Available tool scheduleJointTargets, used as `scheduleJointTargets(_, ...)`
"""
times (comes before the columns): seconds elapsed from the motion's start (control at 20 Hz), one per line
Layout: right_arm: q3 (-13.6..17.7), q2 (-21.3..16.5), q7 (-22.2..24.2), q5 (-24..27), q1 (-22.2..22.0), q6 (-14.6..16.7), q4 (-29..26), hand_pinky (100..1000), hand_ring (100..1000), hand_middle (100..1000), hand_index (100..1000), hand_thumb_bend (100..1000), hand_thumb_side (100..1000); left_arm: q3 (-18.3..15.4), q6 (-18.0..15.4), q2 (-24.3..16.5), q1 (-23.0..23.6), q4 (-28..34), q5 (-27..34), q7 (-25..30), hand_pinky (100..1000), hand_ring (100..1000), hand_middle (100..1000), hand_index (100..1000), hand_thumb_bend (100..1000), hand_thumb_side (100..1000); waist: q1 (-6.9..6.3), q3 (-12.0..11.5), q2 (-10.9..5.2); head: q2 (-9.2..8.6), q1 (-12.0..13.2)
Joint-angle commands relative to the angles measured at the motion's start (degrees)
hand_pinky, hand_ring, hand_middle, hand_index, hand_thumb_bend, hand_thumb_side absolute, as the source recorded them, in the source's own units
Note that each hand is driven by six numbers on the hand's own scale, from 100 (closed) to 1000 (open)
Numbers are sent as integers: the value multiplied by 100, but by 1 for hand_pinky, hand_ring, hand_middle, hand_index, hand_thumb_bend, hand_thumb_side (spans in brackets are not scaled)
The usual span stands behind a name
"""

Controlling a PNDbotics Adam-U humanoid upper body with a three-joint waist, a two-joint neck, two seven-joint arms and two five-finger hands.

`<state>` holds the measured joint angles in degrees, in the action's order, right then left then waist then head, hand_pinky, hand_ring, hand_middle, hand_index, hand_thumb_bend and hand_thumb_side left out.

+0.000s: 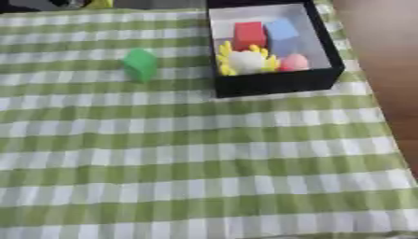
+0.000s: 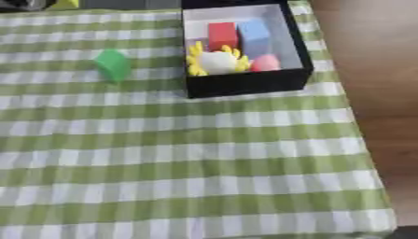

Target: Pick up objects on the table and place them in the box.

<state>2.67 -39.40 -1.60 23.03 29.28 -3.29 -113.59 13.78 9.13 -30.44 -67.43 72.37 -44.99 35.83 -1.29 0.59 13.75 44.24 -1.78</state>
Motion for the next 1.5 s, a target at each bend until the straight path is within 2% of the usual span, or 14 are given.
scheduleJointTargets(0.05,12,-131,46,55,144,15,-100,920,731,598,777,100,260,21,30,258,-288,358,-3,31,642,548,483,510,212,100,-46,53,-128,-34,76)
scheduleJointTargets(0.45,-72,24,141,159,426,20,-100,919,731,598,777,100,249,11,64,1296,-615,221,-541,-523,626,539,465,497,207,100,16,323,-64,-79,330)
scheduleJointTargets(0.65,-116,79,201,197,564,36,-100,919,731,599,778,100,242,107,-72,1780,-627,16,-894,-876,637,553,475,506,241,100,39,420,-32,-94,422)
scheduleJointTargets(0.95,-134,137,227,216,609,7,-100,920,731,598,777,100,255,385,-311,2123,-496,-478,-1423,-1276,648,569,496,519,282,100,20,544,3,-88,534)
scheduleJointTargets(1.3,-144,204,241,240,655,-15,-100,921,731,599,777,100,256,434,-539,2533,-367,-896,-1952,-1442,659,582,514,541,287,100,11,626,26,-94,631)
scheduleJointTargets(1.5,-133,218,232,246,644,-19,-100,921,731,599,777,100,257,445,-526,2661,-253,-1200,-2184,-1409,680,605,548,584,307,100,12,639,30,-108,637)
